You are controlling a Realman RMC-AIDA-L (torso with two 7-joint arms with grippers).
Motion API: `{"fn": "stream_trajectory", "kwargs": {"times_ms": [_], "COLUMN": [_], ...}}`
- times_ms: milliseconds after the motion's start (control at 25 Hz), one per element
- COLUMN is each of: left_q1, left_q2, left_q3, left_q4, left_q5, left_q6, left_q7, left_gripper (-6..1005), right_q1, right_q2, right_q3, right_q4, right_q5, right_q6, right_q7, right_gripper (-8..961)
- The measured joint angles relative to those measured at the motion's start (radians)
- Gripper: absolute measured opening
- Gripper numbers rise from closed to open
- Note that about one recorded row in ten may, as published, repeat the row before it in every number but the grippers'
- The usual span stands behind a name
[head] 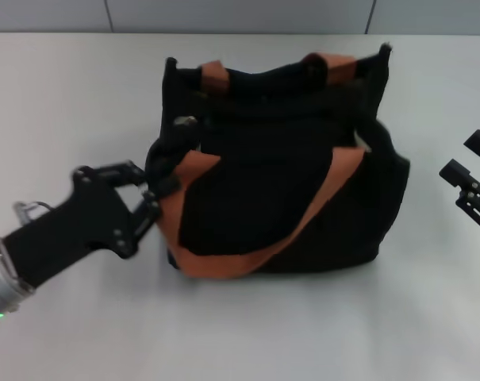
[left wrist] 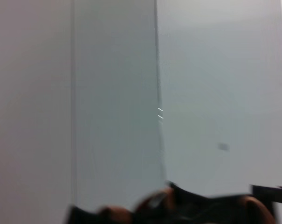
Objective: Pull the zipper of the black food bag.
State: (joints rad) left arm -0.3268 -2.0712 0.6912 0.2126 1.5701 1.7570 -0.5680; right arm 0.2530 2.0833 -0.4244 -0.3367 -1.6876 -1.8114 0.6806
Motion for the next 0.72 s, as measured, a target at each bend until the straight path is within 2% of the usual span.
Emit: {"fn": "stream_trajectory", "kwargs": {"times_ms": [280, 440, 480, 520, 600, 720], "left_q1": [0.036, 0.061, 0.082, 0.082, 0.094, 0.077], "left_q2": [0.001, 0.002, 0.003, 0.003, 0.003, 0.000], "left_q3": [-0.139, -0.204, -0.268, -0.268, -0.329, -0.339], "left_q4": [0.003, 0.004, 0.005, 0.005, 0.006, -0.003], "left_q5": [-0.010, -0.010, -0.010, -0.010, -0.010, 0.005], "left_q6": [0.018, 0.014, 0.013, 0.013, -0.002, -0.066], "left_q7": [0.142, 0.200, 0.212, 0.212, 0.224, 0.264], "left_gripper": [170, 341, 384, 465, 626, 705], "right_q1": [0.011, 0.012, 0.012, 0.012, 0.012, 0.013], "right_q2": [0.000, 0.000, 0.000, 0.000, -0.001, -0.001], "right_q3": [0.011, 0.016, 0.018, 0.022, 0.030, 0.036], "right_q4": [-0.005, -0.005, -0.005, -0.004, -0.002, -0.002], "right_q5": [0.001, 0.003, 0.003, 0.003, 0.004, 0.004], "right_q6": [0.006, 0.007, 0.007, 0.006, 0.001, -0.001], "right_q7": [0.023, 0.024, 0.024, 0.024, 0.024, 0.024], "right_gripper": [505, 506, 506, 506, 506, 506]}}
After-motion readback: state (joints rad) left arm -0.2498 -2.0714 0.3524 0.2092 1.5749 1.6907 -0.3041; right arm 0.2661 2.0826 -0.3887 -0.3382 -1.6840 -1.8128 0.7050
